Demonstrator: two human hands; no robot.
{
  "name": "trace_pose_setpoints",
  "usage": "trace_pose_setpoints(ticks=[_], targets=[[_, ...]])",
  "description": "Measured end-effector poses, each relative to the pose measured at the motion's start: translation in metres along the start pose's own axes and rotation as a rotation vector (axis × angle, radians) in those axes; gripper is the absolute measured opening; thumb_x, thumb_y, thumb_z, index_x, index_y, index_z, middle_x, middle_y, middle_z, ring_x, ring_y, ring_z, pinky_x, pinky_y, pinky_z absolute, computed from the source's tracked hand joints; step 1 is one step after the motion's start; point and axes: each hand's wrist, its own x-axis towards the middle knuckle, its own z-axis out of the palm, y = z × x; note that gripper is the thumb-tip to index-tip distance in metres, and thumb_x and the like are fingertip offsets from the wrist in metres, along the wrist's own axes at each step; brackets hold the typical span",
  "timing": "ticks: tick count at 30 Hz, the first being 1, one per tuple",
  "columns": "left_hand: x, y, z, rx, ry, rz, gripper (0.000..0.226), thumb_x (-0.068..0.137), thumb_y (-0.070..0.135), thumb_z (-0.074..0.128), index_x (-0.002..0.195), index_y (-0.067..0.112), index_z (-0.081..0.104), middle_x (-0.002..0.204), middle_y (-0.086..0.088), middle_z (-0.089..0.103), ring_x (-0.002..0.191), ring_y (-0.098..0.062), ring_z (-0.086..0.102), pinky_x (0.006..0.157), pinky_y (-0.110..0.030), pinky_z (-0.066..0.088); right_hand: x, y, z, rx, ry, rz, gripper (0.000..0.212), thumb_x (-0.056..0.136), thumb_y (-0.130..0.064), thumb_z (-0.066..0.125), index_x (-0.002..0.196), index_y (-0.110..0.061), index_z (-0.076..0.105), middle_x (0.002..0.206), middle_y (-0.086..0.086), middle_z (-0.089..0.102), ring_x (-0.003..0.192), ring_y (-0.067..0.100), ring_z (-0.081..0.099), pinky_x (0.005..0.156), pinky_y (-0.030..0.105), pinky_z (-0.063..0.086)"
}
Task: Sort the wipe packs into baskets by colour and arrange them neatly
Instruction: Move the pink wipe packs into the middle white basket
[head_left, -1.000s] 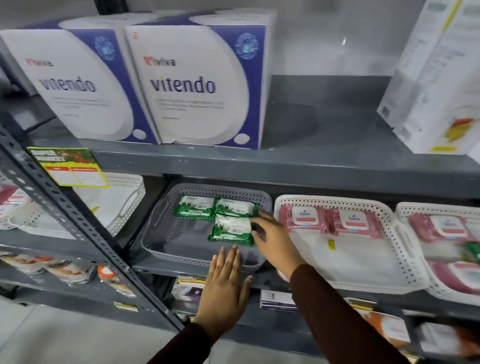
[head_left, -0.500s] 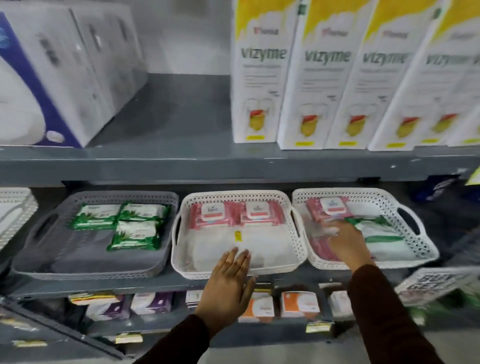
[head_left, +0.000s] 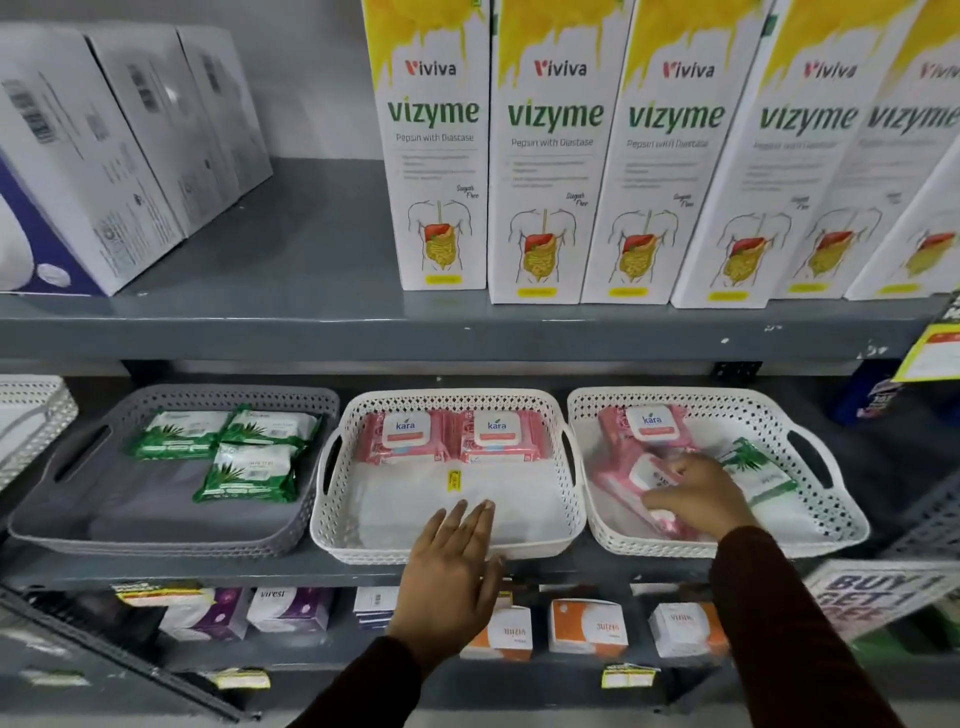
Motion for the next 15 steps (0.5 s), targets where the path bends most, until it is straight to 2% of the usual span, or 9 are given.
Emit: trace_pose_setpoints(ticks=[2,5,9,11,12,15], targets=[[0.0,-0.005,0.0,0.022,-0.02,-0.064,0.061,0.101,0.047,0.02,0.151,0.012,0.031,0.154,-0.003,0.036,0.145,-0.021,0.027,0.118,-0.045,0.022,-0.005,-0.01,0.004,0.154,0.142,-0.015,0.05,0.067,-0.026,0.083,0.11,-0.01,0.064,0.107,-0.005,0.065,0.075,0.014,0.063,0.077,0.034,0.051],[-0.003,-0.007,0.001,0.05,-0.065,-0.068,0.066,0.1,0.051,0.012,0.155,0.013,0.015,0.16,-0.002,0.017,0.149,-0.019,0.008,0.119,-0.046,0.016,-0.014,-0.039,0.01,0.297,0.292,-0.118,0.056,0.069,-0.029,0.084,0.116,-0.015,0.057,0.099,0.004,0.068,0.083,0.023,0.068,0.076,0.036,0.054],[-0.002,-0.006,0.0,0.081,-0.085,-0.06,0.068,0.101,0.05,0.02,0.155,0.011,0.009,0.162,-0.005,0.01,0.149,-0.02,0.0,0.12,-0.046,0.012,-0.03,-0.087,0.037,0.423,0.241,-0.272,0.066,0.065,-0.041,0.084,0.12,-0.036,0.049,0.092,0.002,0.066,0.075,0.022,0.07,0.066,0.039,0.059],[-0.003,-0.006,0.0,0.089,-0.094,-0.061,0.069,0.101,0.051,0.021,0.155,0.009,0.009,0.162,-0.006,0.009,0.149,-0.021,0.0,0.119,-0.046,0.012,-0.04,-0.107,0.058,0.345,0.208,-0.314,0.057,0.07,-0.045,0.081,0.115,-0.037,0.047,0.093,0.001,0.063,0.074,0.017,0.067,0.058,0.03,0.055],[-0.003,-0.005,0.0,0.092,-0.097,-0.062,0.07,0.1,0.051,0.022,0.155,0.009,0.009,0.162,-0.006,0.009,0.149,-0.022,0.001,0.119,-0.046,0.011,-0.043,-0.113,0.073,0.282,0.205,-0.322,0.051,0.074,-0.045,0.079,0.113,-0.035,0.048,0.094,0.002,0.06,0.074,0.015,0.064,0.059,0.026,0.052],[-0.003,-0.005,-0.001,0.118,-0.107,-0.054,0.071,0.099,0.051,0.026,0.153,0.006,0.016,0.16,-0.009,0.016,0.149,-0.025,0.007,0.116,-0.046,0.01,-0.04,-0.117,0.112,0.097,0.146,-0.302,0.037,0.087,-0.044,0.068,0.114,-0.028,0.048,0.107,0.01,0.059,0.086,0.024,0.064,0.074,0.033,0.056]])
